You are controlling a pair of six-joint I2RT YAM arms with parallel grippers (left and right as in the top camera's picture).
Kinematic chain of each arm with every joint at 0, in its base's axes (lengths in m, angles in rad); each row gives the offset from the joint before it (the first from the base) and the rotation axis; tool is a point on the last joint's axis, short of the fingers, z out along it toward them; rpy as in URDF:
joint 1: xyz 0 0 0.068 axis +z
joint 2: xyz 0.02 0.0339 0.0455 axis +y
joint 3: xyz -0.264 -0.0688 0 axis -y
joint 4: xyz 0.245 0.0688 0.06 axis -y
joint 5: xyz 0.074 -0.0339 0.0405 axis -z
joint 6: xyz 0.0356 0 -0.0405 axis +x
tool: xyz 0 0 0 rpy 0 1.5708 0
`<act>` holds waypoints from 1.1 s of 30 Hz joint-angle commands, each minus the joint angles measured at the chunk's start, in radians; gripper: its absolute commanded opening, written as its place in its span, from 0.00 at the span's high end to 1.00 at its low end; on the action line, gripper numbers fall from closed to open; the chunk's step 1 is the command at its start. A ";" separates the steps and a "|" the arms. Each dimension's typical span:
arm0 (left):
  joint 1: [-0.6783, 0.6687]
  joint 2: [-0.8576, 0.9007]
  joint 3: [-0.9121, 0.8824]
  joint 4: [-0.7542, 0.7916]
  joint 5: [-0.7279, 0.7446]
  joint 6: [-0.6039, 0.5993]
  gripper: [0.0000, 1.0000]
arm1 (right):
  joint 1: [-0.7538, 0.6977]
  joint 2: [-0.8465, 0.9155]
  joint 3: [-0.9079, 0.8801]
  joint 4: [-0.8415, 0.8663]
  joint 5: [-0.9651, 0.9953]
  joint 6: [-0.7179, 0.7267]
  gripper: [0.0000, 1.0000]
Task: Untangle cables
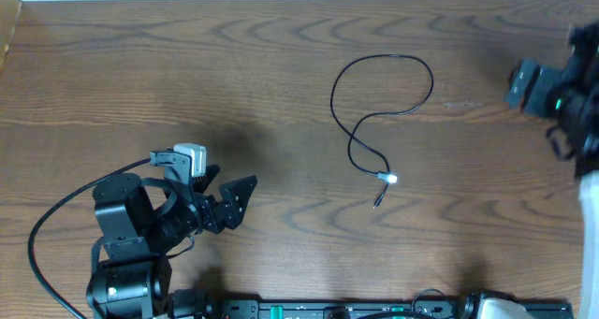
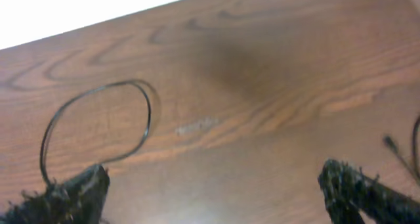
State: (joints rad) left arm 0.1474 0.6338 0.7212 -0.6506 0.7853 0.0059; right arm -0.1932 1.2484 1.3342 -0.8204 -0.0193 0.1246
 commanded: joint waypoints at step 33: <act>-0.003 -0.001 0.000 0.068 -0.375 -0.069 0.09 | 0.064 0.555 -0.127 0.537 -0.523 -0.089 0.14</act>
State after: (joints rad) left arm 0.1474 0.6338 0.7204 -0.5831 0.4152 -0.0517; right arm -0.1352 1.7546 1.1309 -0.2661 -0.5274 0.0425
